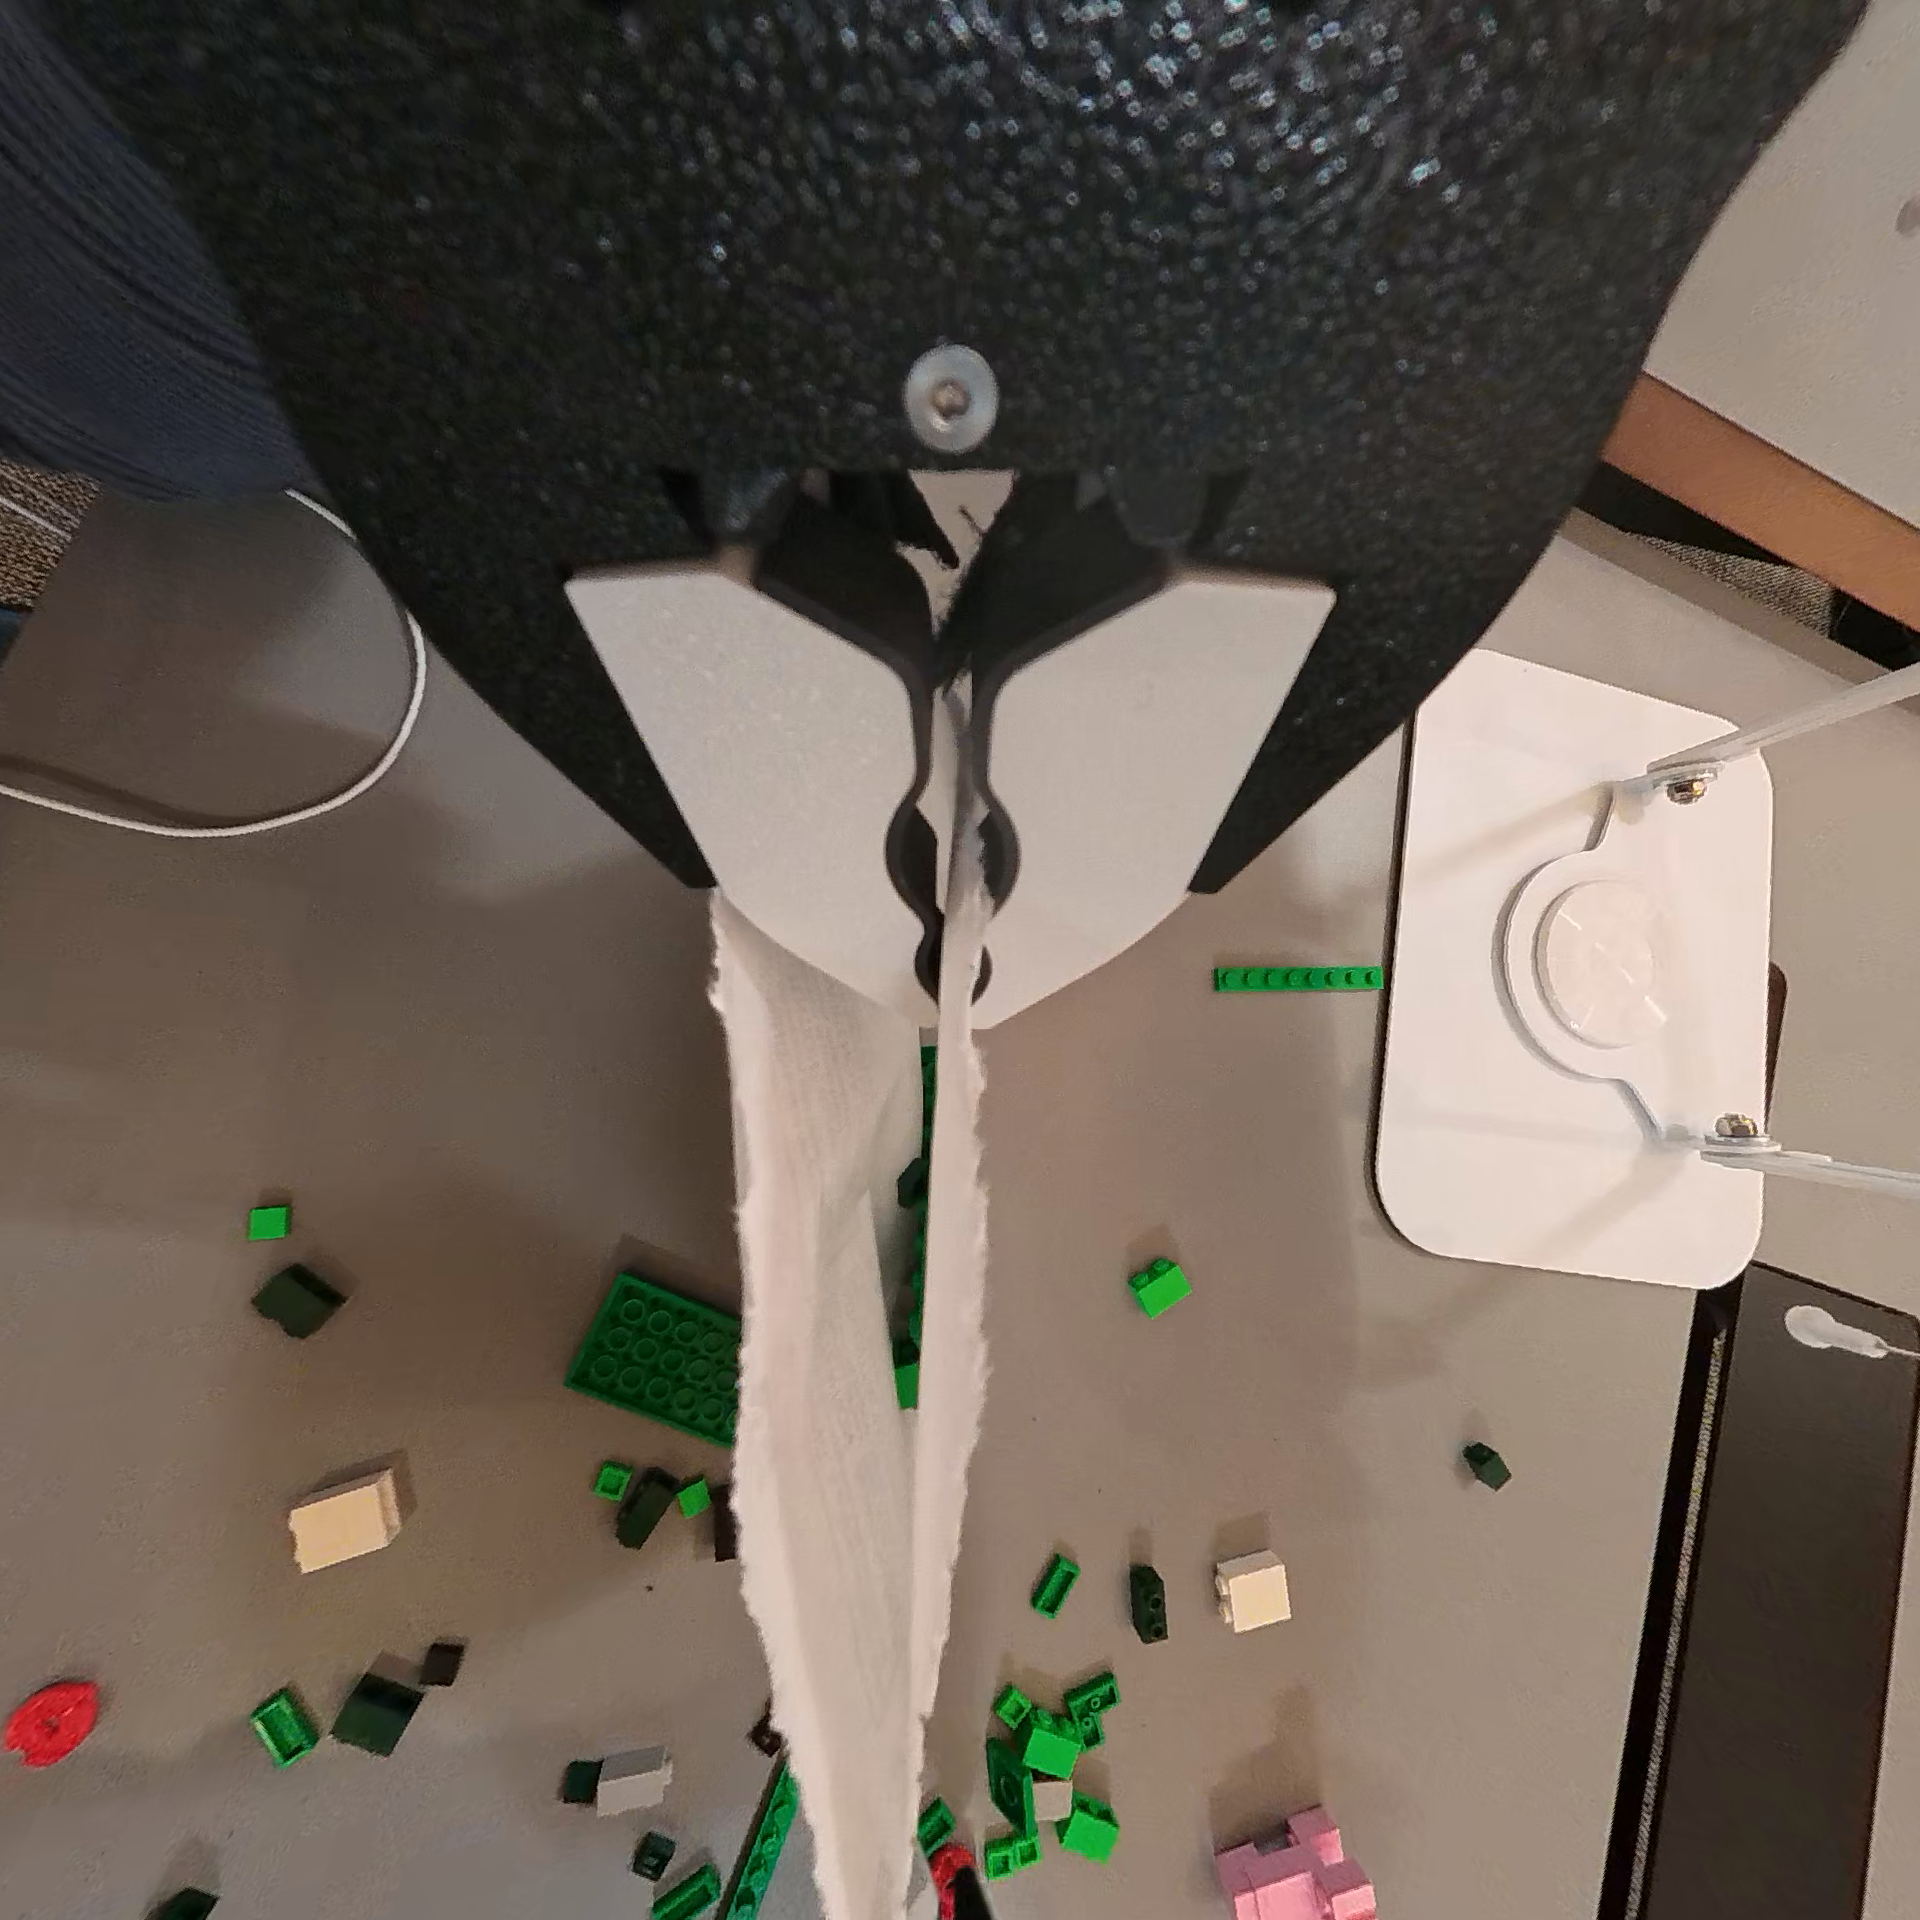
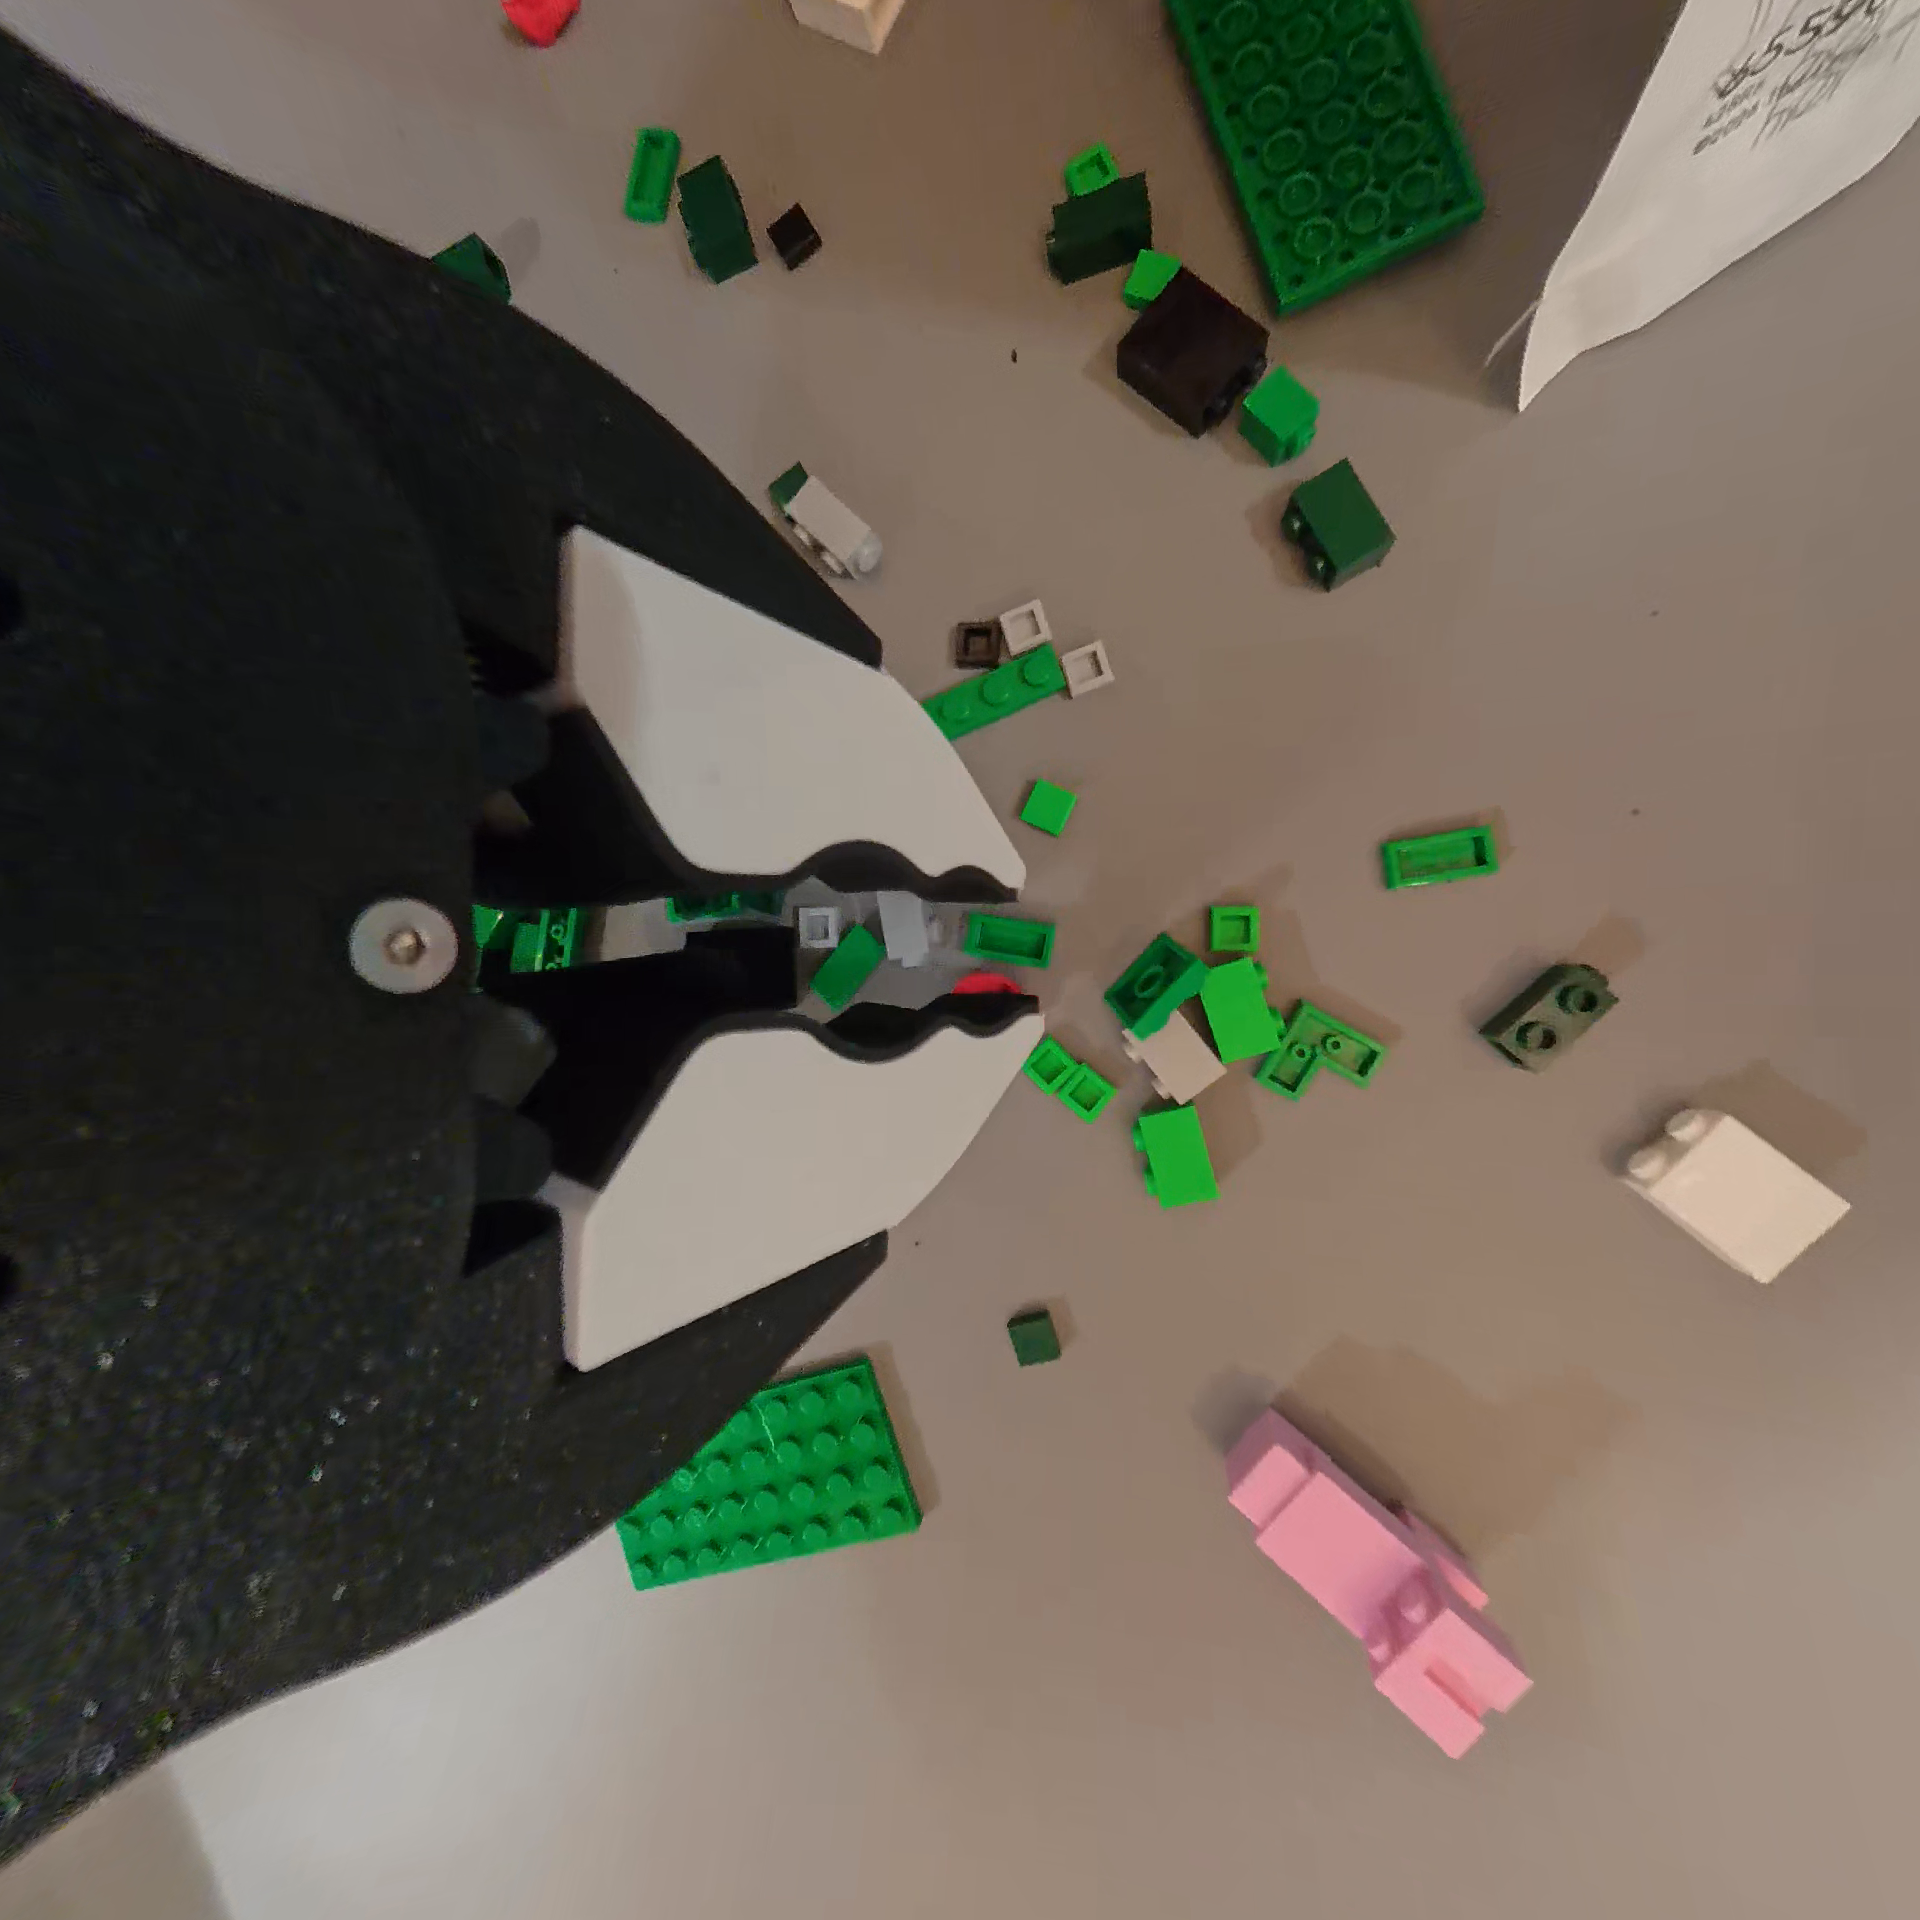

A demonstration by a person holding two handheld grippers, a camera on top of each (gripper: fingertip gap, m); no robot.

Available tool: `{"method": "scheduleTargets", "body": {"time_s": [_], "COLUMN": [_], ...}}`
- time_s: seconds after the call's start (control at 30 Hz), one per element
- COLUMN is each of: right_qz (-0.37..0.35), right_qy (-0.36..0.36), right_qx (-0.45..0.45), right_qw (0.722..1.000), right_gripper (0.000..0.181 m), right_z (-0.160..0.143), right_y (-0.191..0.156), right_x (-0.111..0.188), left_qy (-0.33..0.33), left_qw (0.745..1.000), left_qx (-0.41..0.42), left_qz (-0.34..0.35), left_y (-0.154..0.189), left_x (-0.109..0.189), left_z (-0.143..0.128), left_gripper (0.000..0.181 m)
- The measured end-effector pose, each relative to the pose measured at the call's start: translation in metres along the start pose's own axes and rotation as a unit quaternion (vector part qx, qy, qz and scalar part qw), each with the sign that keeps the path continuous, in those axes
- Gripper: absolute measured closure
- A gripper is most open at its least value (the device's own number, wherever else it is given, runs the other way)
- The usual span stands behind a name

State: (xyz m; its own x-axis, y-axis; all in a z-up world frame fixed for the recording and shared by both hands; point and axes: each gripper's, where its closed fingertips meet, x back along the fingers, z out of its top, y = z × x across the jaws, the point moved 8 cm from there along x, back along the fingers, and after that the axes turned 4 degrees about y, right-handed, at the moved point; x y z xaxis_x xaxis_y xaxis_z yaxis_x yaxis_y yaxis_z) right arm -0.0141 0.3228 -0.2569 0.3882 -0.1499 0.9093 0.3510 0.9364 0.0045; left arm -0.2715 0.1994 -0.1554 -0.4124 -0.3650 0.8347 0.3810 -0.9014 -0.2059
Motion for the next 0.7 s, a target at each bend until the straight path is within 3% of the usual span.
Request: {"method": "scheduleTargets", "body": {"time_s": [0.7], "right_qz": [-0.044], "right_qy": [-0.052], "right_qx": [0.059], "right_qw": [0.996], "right_gripper": [0.174], "right_z": [0.007], "right_y": [-0.009], "right_x": [-0.005], "left_qy": [0.000], "left_qw": [1.000], "left_qx": [-0.001], "left_qz": [0.002], "left_y": [0.000], "left_x": [0.000], "left_z": [0.000], "left_gripper": [0.181]}}
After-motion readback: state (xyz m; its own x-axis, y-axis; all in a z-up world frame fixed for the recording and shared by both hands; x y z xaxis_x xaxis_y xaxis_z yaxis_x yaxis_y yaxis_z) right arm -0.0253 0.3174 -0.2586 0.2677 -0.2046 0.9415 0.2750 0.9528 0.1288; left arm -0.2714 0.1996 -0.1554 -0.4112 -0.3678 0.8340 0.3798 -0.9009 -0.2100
